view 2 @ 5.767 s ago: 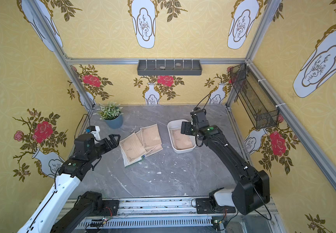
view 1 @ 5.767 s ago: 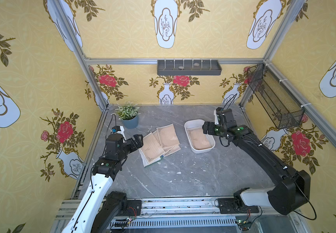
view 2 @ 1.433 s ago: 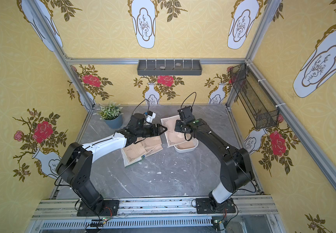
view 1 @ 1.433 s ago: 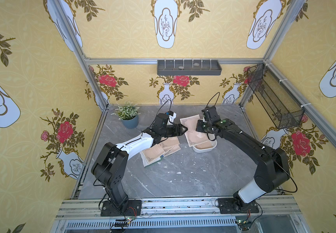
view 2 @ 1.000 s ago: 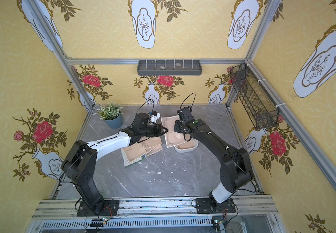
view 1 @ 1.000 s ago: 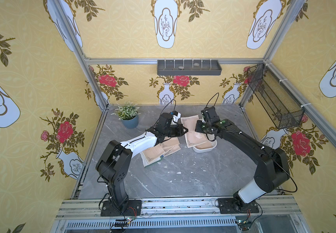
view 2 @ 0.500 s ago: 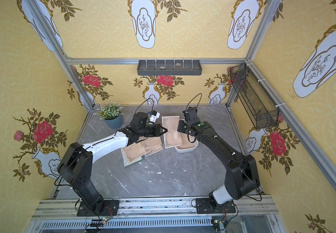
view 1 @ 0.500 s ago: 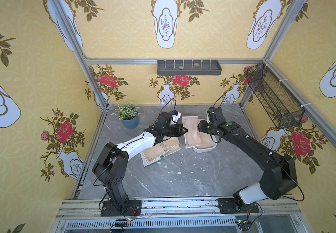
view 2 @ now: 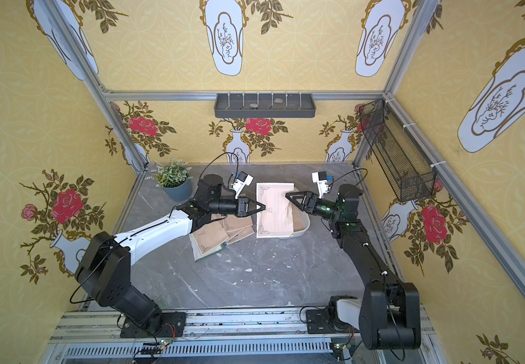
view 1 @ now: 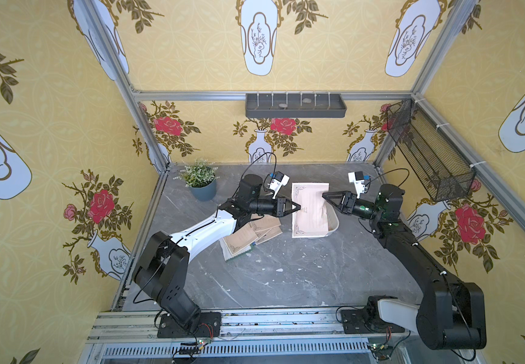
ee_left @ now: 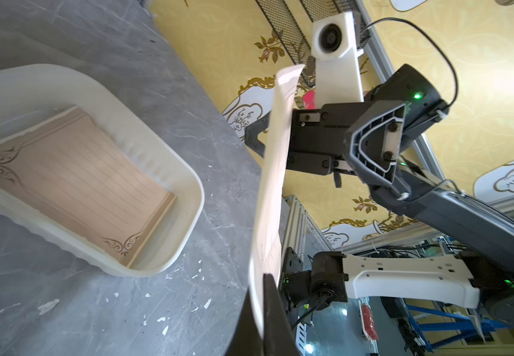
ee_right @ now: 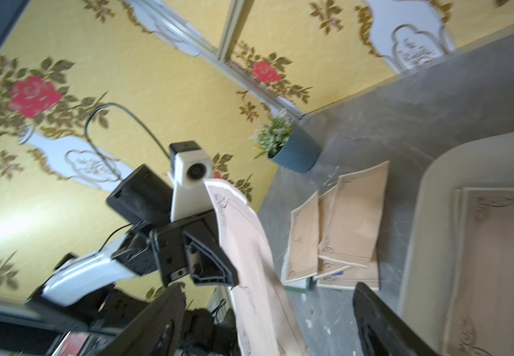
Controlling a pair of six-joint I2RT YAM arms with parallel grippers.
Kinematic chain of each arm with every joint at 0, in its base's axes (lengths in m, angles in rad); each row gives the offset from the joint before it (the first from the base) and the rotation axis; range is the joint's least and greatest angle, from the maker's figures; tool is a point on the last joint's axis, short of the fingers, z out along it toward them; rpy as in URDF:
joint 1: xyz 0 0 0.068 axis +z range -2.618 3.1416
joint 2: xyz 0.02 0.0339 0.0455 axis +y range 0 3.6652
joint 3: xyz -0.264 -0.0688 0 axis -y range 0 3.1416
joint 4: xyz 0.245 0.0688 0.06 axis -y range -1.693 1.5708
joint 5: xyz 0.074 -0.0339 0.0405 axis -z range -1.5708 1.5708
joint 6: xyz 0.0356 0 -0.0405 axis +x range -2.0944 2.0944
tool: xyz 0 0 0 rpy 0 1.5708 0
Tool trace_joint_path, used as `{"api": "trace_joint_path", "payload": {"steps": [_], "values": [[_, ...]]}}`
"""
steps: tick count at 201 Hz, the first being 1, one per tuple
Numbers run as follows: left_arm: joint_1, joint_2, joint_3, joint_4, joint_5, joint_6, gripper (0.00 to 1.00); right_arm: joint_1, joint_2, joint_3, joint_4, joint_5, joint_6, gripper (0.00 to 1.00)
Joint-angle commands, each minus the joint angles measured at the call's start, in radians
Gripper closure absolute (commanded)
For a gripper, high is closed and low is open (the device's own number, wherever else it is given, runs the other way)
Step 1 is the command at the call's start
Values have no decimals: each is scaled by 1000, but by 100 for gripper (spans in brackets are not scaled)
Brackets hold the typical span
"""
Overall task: Take out the stationery paper from the storage box
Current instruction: Place the stationery paper at the center of the board.
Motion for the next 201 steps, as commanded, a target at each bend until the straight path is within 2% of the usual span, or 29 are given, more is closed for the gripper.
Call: {"api": "trace_joint_path", "payload": {"steps": [1, 14, 25, 34, 56, 83, 122, 130, 142, 153, 185, 201], "values": [[1, 2, 1, 50, 44, -8, 100, 11, 19, -13, 253, -174, 115, 15], [1, 6, 7, 44, 42, -8, 100, 24, 23, -8, 232, -174, 95, 19], [1, 9, 10, 41, 41, -8, 100, 34, 21, 2, 183, -172, 62, 27], [1, 11, 11, 40, 39, -8, 100, 38, 16, 10, 140, -167, 32, 37], [3, 8, 14, 31, 33, -4, 100, 39, 1, 25, 41, -149, -29, 68], [8, -5, 10, 18, 25, 5, 100, 40, -15, 32, -34, -122, -78, 100], [26, -35, -4, -2, 9, 17, 100, 46, -15, 45, -124, -78, -127, 99], [32, -39, -8, -3, 6, 16, 100, 46, -12, 44, -129, -81, -125, 78], [38, -45, -15, -3, 3, 16, 100, 55, -6, 47, -129, -94, -127, 54], [42, -49, -21, -3, 1, 15, 100, 67, -2, 47, -135, -94, -135, 42], [46, -57, -28, -2, -1, 13, 100, 119, 19, 68, -210, -70, -196, 38], [47, -57, -29, -4, -1, 15, 100, 145, 34, 82, -240, -57, -222, 49]]}}
